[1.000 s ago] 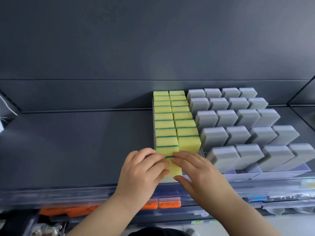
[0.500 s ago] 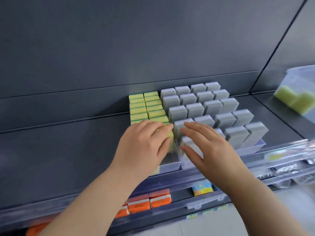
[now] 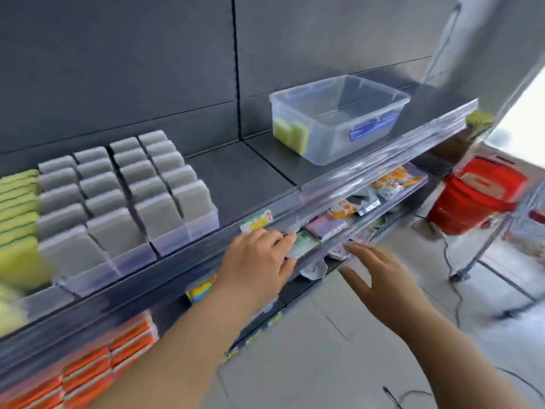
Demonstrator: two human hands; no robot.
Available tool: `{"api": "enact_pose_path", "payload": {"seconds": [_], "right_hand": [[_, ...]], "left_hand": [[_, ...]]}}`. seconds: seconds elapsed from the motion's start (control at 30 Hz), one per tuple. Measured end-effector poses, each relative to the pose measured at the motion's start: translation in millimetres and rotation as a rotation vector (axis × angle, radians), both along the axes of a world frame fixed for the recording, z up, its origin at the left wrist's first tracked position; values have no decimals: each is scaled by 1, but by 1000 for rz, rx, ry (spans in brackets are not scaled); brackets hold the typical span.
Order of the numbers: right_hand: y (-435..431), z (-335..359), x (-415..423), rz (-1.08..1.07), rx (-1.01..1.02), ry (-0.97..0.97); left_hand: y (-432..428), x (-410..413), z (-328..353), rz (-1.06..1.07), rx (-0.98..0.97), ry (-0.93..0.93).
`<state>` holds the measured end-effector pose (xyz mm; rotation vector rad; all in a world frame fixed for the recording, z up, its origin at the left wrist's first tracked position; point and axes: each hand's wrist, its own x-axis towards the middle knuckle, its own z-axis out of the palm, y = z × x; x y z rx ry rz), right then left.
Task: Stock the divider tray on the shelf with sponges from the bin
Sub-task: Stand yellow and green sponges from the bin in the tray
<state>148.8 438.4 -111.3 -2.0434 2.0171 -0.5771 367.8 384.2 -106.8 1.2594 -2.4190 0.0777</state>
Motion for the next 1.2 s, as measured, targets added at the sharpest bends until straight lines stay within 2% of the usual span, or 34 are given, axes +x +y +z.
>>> {"api": "enact_pose_path", "payload": {"seconds": [0.17,0.4,0.6,0.8,1.0,1.1,1.2], "right_hand": [[12,-13,-67,-79,135,-13],[-40,-15,-122,-69,176,-27],[-150,14,-190,-96,79,4],[-247,54,-234,-66,-79,-92],[-351,87,-235,158,-312,-290],[-415,99,-217,396,-277,-276],[-473,98,-185,695,-95,-95]], "left_hand": [[-5,-78,-20,-72,89,-49],[-72,-136,-8,-62,74,3],[-184,-179,22,-60,-59,209],[-283,-211,58,-29,-147,238],[-331,-204,58,113,-86,310],[-347,-198,67,233,-109,347],[-356,-197,77,353,-153,299]]}}
